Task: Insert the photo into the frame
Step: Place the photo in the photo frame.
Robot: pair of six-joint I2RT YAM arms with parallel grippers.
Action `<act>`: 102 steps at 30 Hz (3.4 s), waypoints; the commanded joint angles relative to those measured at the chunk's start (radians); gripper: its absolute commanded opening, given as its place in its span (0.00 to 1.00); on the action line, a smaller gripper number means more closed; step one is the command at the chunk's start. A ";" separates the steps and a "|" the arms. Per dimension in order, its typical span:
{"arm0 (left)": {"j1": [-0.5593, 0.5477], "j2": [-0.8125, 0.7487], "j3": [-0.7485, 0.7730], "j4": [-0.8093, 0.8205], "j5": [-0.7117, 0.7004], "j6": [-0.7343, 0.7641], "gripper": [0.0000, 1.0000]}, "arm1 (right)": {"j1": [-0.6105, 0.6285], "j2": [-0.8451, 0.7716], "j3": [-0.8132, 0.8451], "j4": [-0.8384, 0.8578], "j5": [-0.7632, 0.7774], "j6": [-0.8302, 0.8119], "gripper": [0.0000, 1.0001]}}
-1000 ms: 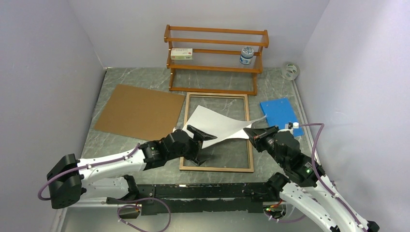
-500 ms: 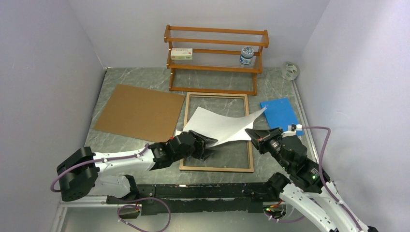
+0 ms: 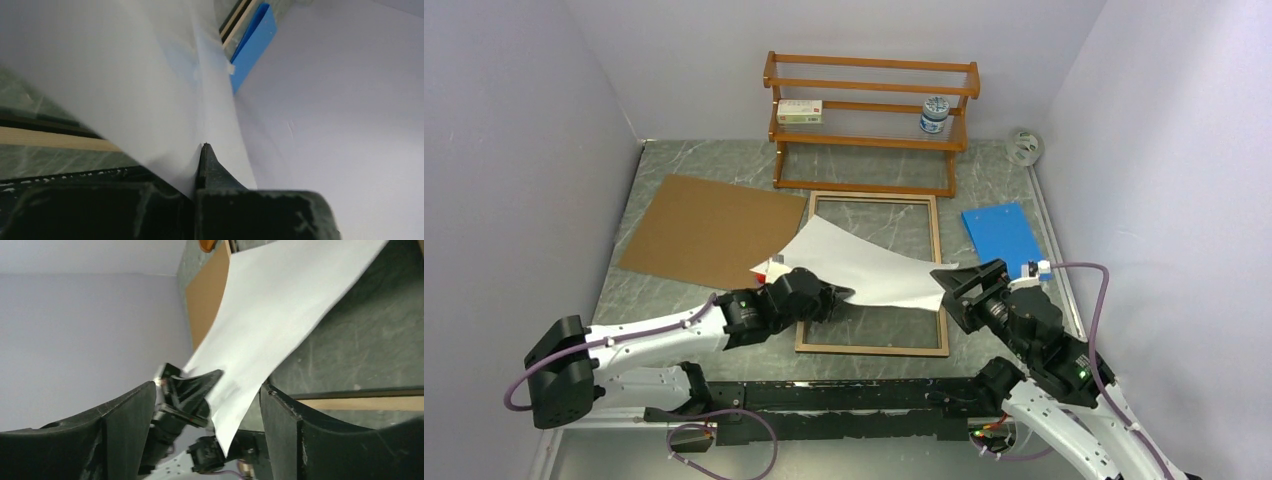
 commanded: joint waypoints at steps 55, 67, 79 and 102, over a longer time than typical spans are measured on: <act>0.643 0.774 0.900 -0.799 1.098 1.709 0.05 | 0.000 0.317 0.191 0.048 0.078 -0.569 0.77; 0.700 0.742 0.742 -0.558 1.098 1.534 0.44 | 0.000 0.294 0.151 0.053 0.066 -0.548 0.77; 0.700 0.660 0.604 -0.368 1.073 1.404 0.15 | 0.000 0.280 0.124 0.067 0.061 -0.525 0.75; 0.716 0.842 0.827 -0.578 1.151 1.619 0.03 | 0.000 0.265 0.106 0.059 0.044 -0.495 0.73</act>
